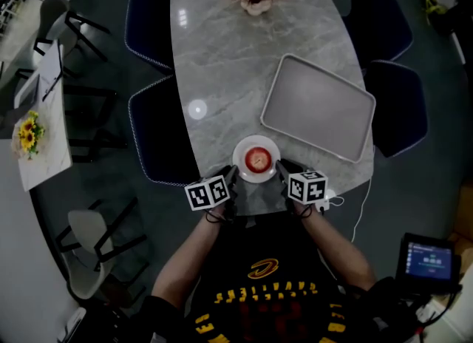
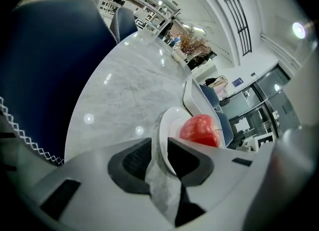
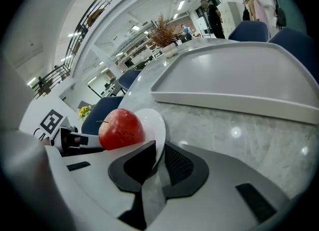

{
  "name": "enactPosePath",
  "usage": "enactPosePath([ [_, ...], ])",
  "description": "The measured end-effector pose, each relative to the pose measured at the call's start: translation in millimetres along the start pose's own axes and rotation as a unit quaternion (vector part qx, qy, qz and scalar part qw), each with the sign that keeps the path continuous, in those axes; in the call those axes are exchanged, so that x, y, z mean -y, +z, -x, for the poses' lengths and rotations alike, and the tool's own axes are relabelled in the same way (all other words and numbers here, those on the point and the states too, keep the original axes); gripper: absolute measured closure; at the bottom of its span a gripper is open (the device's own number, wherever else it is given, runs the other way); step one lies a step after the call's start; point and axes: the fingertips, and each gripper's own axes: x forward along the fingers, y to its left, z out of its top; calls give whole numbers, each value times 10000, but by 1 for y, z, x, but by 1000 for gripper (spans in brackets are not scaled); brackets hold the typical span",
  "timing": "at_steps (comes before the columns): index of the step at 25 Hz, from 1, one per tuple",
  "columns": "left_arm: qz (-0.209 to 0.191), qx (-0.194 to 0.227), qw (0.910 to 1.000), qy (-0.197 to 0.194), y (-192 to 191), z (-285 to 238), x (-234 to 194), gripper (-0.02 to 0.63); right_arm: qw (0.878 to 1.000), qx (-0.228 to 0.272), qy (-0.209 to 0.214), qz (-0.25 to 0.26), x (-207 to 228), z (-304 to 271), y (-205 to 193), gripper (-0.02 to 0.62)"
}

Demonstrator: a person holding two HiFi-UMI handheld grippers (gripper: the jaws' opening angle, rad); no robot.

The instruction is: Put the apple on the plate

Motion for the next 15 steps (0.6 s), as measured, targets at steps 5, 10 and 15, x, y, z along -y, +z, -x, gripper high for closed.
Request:
enactPosePath([
  [5,14,-14,10000,-59,1,1,2,505,9999,36,55,-151,-2,0,2,537],
  [10,52,-29,9999,-148,3,-2,3,507,9994,-18,236,-245,-10,-1,1,539],
  [15,294,-69,9994,-169,5,-4,-3,557,9976,-2,303,-622,-13,-3,-2,551],
])
